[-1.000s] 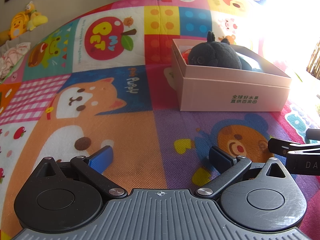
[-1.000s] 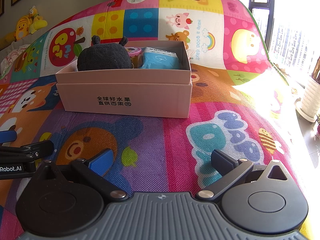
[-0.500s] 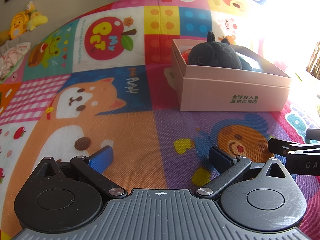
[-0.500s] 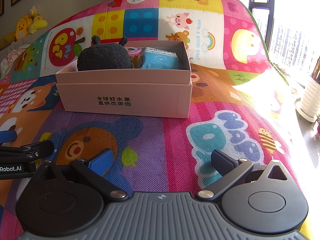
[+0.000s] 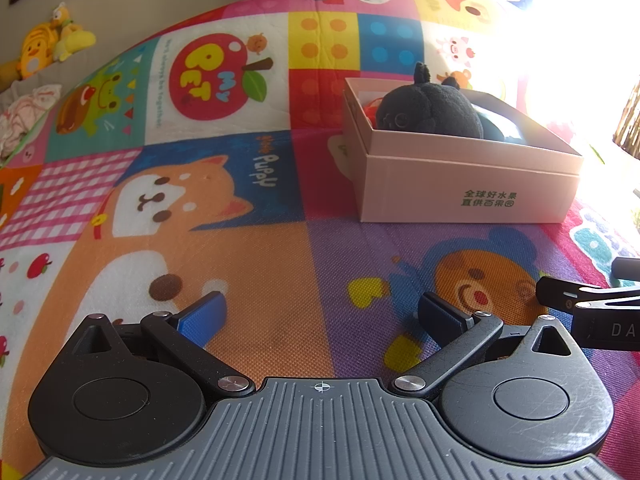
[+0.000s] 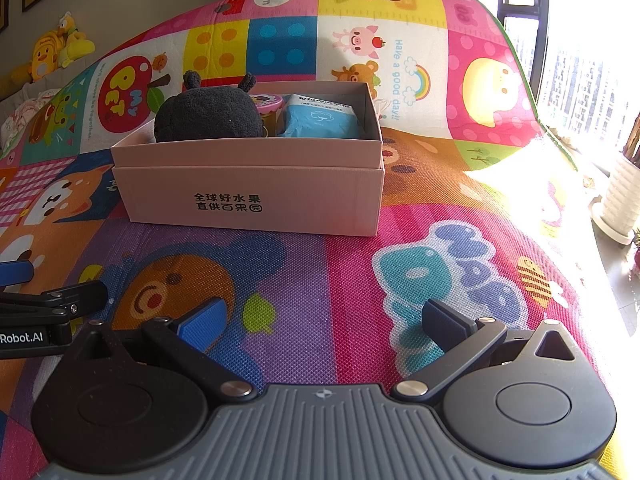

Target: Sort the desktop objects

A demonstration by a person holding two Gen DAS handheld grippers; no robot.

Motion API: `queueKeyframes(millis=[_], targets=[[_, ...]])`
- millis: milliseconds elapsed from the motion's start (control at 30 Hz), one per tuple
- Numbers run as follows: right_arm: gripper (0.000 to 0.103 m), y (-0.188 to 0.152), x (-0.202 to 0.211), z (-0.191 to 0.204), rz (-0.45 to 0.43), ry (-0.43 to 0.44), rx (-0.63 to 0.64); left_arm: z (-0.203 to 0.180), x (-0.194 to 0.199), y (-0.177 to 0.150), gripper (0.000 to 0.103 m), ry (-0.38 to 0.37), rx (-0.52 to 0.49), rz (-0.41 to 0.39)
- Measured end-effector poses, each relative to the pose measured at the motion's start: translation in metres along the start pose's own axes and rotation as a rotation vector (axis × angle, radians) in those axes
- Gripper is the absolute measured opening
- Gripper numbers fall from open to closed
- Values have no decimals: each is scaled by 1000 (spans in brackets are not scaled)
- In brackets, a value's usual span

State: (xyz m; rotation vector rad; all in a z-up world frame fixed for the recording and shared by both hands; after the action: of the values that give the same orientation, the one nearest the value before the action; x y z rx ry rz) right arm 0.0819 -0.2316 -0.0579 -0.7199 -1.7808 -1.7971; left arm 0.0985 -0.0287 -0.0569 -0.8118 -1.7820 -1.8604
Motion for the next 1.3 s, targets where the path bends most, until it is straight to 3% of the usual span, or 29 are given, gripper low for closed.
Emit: queueKeyframes(millis=[1300], targets=[[103, 0, 0, 0, 0, 1, -2, -5, -2, 3, 103, -1, -25, 6]])
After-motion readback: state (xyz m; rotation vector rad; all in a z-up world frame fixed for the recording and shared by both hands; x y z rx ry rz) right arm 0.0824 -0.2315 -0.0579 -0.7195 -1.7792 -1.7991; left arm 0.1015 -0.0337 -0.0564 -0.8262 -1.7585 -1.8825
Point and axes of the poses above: each gripper's, at about its wrist camera, not at the fingertips, and x roughly against the way its jaws point, z to its left, y to its top, the point moved 8 cm from there along -x, roughly the way its jaws point, and after that the axes turned 3 degrees about z, right-handed, at the moved point
